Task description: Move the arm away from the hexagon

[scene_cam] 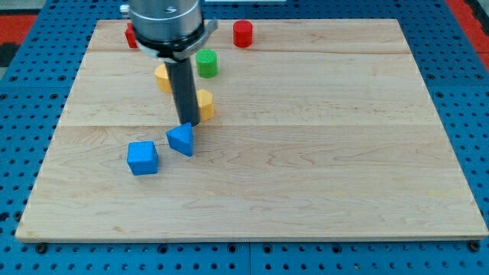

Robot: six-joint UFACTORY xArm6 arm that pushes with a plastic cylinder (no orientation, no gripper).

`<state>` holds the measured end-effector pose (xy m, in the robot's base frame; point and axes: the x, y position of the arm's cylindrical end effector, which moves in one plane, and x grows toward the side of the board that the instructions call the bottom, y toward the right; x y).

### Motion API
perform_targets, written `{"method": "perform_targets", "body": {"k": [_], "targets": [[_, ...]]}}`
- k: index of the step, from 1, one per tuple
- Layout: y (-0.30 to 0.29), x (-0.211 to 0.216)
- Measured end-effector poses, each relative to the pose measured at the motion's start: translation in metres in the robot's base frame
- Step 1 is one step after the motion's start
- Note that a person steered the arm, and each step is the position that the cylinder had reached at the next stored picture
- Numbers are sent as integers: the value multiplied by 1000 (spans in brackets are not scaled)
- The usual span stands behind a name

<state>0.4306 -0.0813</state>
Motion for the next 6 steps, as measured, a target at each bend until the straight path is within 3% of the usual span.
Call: {"method": "perform_targets", "body": {"k": [3, 6], "targets": [[44, -15], [44, 55]]}}
